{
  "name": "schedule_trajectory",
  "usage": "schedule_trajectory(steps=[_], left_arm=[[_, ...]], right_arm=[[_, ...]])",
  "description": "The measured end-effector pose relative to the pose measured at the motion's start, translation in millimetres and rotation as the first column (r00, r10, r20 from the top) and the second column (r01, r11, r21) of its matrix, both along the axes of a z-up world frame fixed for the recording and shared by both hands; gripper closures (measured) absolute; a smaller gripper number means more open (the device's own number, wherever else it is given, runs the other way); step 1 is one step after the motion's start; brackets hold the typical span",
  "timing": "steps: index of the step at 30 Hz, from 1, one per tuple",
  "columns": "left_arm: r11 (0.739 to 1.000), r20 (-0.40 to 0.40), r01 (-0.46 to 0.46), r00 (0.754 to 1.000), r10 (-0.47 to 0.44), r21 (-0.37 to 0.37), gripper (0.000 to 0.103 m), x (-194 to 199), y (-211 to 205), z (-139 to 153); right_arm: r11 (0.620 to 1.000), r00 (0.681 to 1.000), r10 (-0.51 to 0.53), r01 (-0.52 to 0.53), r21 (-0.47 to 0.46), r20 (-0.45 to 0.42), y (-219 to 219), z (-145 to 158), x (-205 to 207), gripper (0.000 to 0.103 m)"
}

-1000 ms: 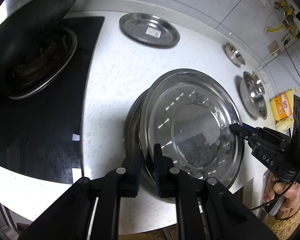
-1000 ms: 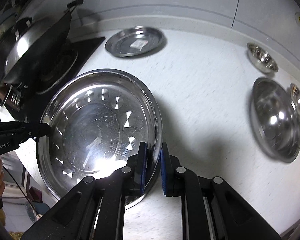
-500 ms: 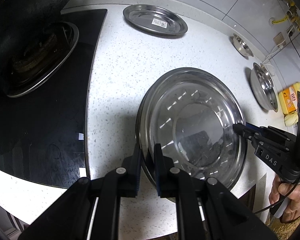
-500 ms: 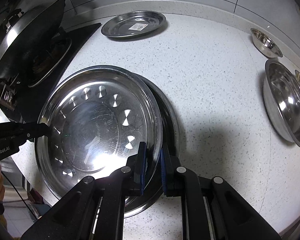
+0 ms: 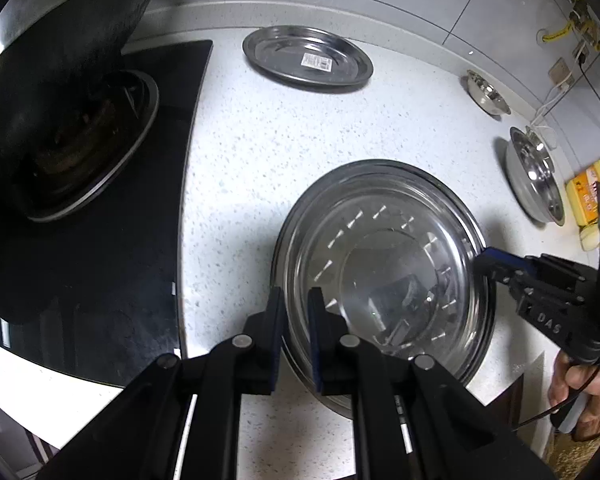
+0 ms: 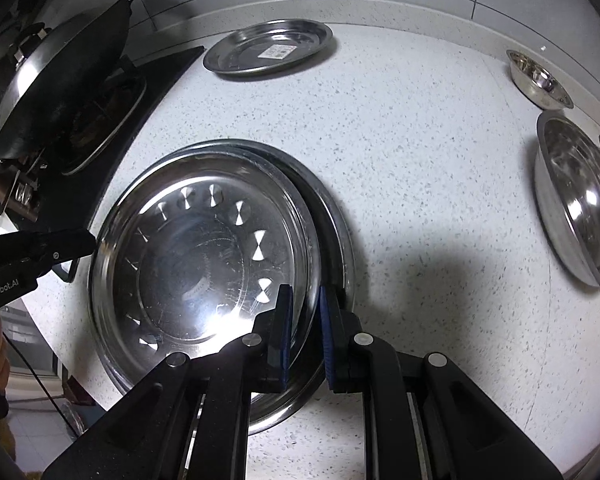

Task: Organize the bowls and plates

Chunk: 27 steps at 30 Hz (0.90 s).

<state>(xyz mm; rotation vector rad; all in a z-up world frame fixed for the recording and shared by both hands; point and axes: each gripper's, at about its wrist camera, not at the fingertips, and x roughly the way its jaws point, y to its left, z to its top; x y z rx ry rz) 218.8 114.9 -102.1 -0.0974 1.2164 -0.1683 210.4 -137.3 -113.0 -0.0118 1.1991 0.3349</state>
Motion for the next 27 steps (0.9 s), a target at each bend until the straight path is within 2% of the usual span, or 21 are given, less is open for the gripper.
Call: schedule_trajectory(steps=[7, 13, 18, 22, 27], left_arm=[[1.0, 0.02, -0.024, 1.0, 0.024, 0.01, 0.092, 11, -6, 10], [0.998, 0.032, -0.064, 0.997, 0.063, 0.007, 0.091, 29, -15, 17], [0.995, 0.038, -0.096, 0.995, 0.095, 0.015, 0.091, 54, -23, 19], [0.992, 0.048, -0.121, 0.992, 0.119, 0.042, 0.091, 79, -28, 20], [0.987, 0.043, -0.144, 0.989, 0.141, 0.071, 0.091, 115, -26, 20]], right_arm=[[0.999, 1.0, 0.006, -0.007, 0.034, 0.025, -13, 12, 1, 0.09], [0.998, 0.996, 0.013, -0.019, 0.064, 0.088, -23, 27, 10, 0.09], [0.994, 0.994, 0.028, -0.039, 0.097, 0.106, -28, 33, 39, 0.083], [0.994, 0.993, 0.046, -0.057, 0.095, 0.108, -32, 33, 70, 0.083], [0.995, 0.992, 0.052, -0.062, 0.083, 0.118, -34, 35, 103, 0.072]])
